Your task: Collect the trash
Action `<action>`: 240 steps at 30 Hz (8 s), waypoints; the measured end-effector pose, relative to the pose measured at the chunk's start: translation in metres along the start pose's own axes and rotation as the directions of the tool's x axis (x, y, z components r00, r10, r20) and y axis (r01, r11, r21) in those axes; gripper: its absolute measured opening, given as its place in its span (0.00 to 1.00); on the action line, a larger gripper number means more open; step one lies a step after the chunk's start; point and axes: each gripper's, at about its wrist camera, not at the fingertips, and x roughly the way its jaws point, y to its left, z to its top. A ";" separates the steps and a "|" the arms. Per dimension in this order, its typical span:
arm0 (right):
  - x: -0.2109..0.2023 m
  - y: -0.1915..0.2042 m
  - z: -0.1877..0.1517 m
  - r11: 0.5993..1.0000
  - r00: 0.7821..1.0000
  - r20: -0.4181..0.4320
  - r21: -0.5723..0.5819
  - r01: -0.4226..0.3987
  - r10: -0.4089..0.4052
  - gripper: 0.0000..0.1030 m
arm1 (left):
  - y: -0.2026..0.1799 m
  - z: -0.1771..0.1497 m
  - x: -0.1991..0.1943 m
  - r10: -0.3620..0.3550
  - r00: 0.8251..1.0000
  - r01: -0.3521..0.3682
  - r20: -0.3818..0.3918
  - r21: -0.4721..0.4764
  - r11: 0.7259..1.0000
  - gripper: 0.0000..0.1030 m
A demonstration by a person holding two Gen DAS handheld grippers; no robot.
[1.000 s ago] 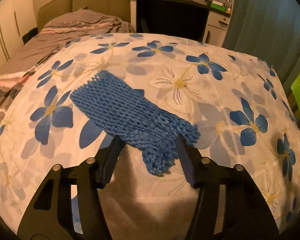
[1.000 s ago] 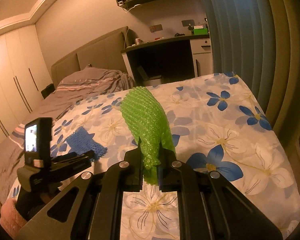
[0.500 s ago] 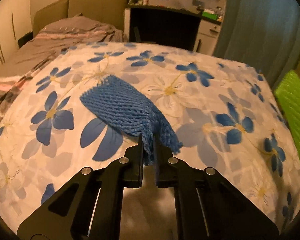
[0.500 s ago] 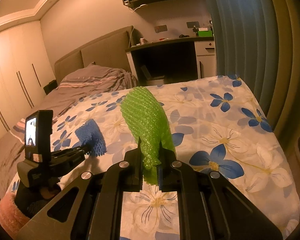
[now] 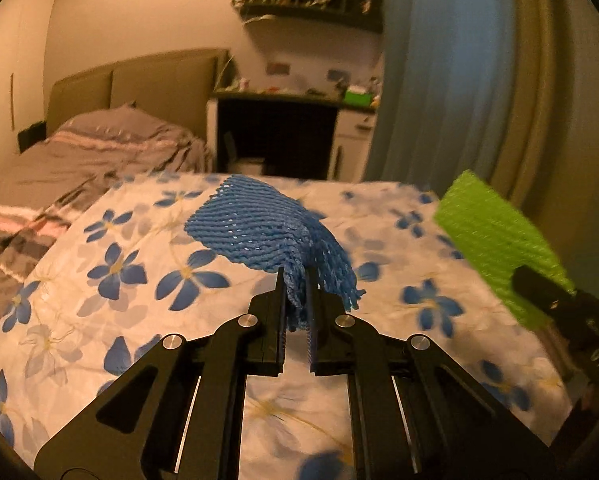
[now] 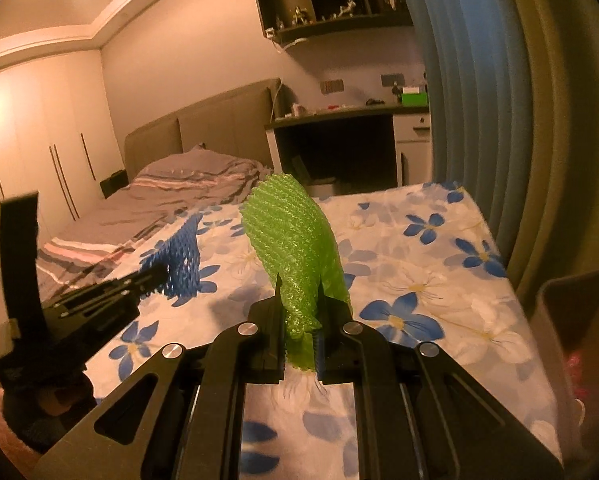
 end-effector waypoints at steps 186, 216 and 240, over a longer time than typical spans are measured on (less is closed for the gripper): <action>-0.185 -0.023 -0.117 0.895 0.887 0.118 0.074 0.440 -0.446 0.95 | -0.112 -0.123 -0.143 -0.039 0.999 0.036 0.025 0.123 0.992 0.94; -0.187 -0.025 -0.117 0.895 0.888 0.117 0.077 0.439 -0.445 0.95 | -0.111 -0.124 -0.144 -0.045 0.999 0.044 0.013 0.112 0.993 0.94; -0.188 -0.025 -0.116 0.894 0.886 0.119 0.080 0.442 -0.449 0.95 | -0.121 -0.123 -0.151 -0.082 0.996 0.076 0.039 0.141 0.987 0.91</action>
